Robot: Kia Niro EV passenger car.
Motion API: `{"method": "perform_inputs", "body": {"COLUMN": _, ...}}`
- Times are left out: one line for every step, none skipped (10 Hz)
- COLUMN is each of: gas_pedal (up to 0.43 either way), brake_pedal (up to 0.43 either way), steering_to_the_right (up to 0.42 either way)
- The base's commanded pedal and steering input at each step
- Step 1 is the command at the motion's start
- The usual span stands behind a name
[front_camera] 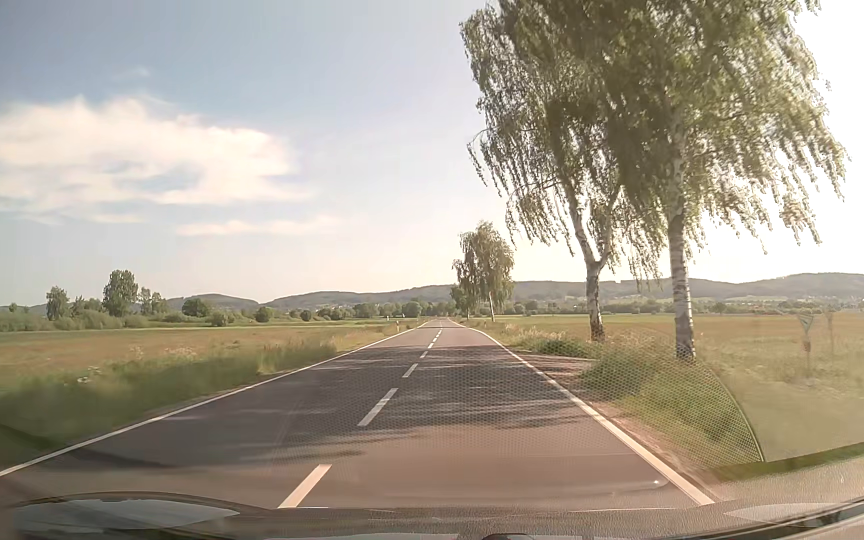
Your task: Follow the waypoints while adhering to traffic rules and regulations
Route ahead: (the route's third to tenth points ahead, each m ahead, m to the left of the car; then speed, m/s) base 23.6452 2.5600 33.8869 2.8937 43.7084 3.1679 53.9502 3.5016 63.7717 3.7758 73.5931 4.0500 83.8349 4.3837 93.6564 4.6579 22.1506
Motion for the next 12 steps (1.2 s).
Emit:
{"method": "perform_inputs", "body": {"gas_pedal": 0.24, "brake_pedal": 0.0, "steering_to_the_right": -0.005}}
{"method": "perform_inputs", "body": {"gas_pedal": 0.24, "brake_pedal": 0.0, "steering_to_the_right": -0.005}}
{"method": "perform_inputs", "body": {"gas_pedal": 0.24, "brake_pedal": 0.0, "steering_to_the_right": -0.004}}
{"method": "perform_inputs", "body": {"gas_pedal": 0.228, "brake_pedal": 0.0, "steering_to_the_right": -0.004}}
{"method": "perform_inputs", "body": {"gas_pedal": 0.228, "brake_pedal": 0.0, "steering_to_the_right": -0.004}}
{"method": "perform_inputs", "body": {"gas_pedal": 0.228, "brake_pedal": 0.0, "steering_to_the_right": -0.004}}
{"method": "perform_inputs", "body": {"gas_pedal": 0.22, "brake_pedal": 0.0, "steering_to_the_right": -0.004}}
{"method": "perform_inputs", "body": {"gas_pedal": 0.209, "brake_pedal": 0.0, "steering_to_the_right": -0.004}}
{"method": "perform_inputs", "body": {"gas_pedal": 0.209, "brake_pedal": 0.0, "steering_to_the_right": -0.004}}
{"method": "perform_inputs", "body": {"gas_pedal": 0.209, "brake_pedal": 0.0, "steering_to_the_right": -0.004}}
{"method": "perform_inputs", "body": {"gas_pedal": 0.22, "brake_pedal": 0.0, "steering_to_the_right": -0.004}}
{"method": "perform_inputs", "body": {"gas_pedal": 0.22, "brake_pedal": 0.0, "steering_to_the_right": -0.004}}
